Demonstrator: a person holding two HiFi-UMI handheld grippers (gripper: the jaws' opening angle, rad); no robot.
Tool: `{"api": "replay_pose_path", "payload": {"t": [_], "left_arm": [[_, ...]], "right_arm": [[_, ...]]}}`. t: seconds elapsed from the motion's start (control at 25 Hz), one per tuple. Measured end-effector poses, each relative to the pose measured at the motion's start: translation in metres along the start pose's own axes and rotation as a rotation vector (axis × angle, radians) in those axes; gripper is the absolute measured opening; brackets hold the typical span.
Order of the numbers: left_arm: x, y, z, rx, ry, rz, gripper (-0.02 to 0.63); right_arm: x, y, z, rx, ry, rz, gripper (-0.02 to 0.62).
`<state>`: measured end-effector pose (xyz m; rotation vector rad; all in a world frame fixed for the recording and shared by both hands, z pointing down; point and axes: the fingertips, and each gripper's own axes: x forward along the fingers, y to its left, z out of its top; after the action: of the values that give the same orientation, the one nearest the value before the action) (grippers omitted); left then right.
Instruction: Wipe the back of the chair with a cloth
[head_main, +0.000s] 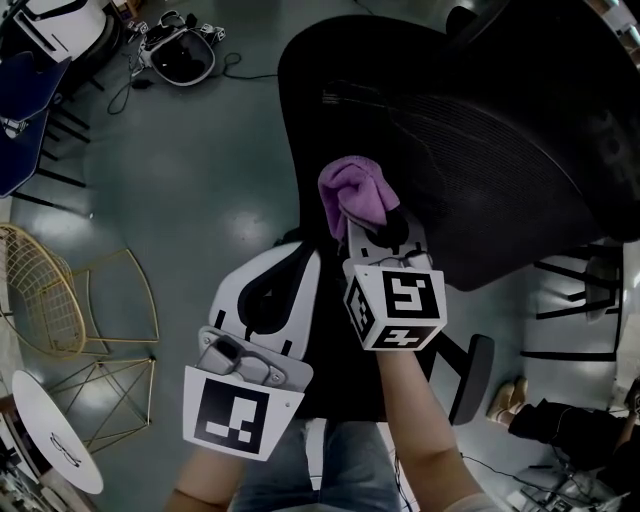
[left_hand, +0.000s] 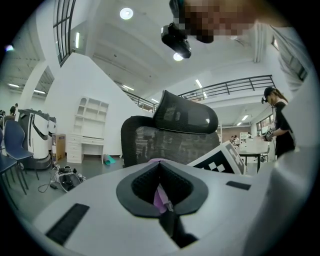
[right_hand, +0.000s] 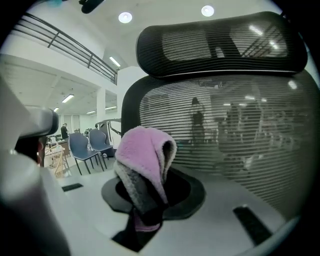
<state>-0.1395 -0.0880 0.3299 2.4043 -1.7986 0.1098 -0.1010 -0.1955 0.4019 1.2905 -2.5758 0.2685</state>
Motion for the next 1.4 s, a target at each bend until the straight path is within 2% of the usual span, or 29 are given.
{"api": "replay_pose_path", "payload": {"t": [0.72,1.4], "left_arm": [[0.026,-0.064,-0.001,0.009,0.011,-0.066,0.012],[0.060,-0.149,-0.003,0.008,0.007,-0.131,0.012]], "right_arm": [[-0.046,-0.088,-0.015,0.032,0.014,-0.113,0.094],[-0.103,-0.187,-0.035,0.049,0.031,-0.213,0.094]]}}
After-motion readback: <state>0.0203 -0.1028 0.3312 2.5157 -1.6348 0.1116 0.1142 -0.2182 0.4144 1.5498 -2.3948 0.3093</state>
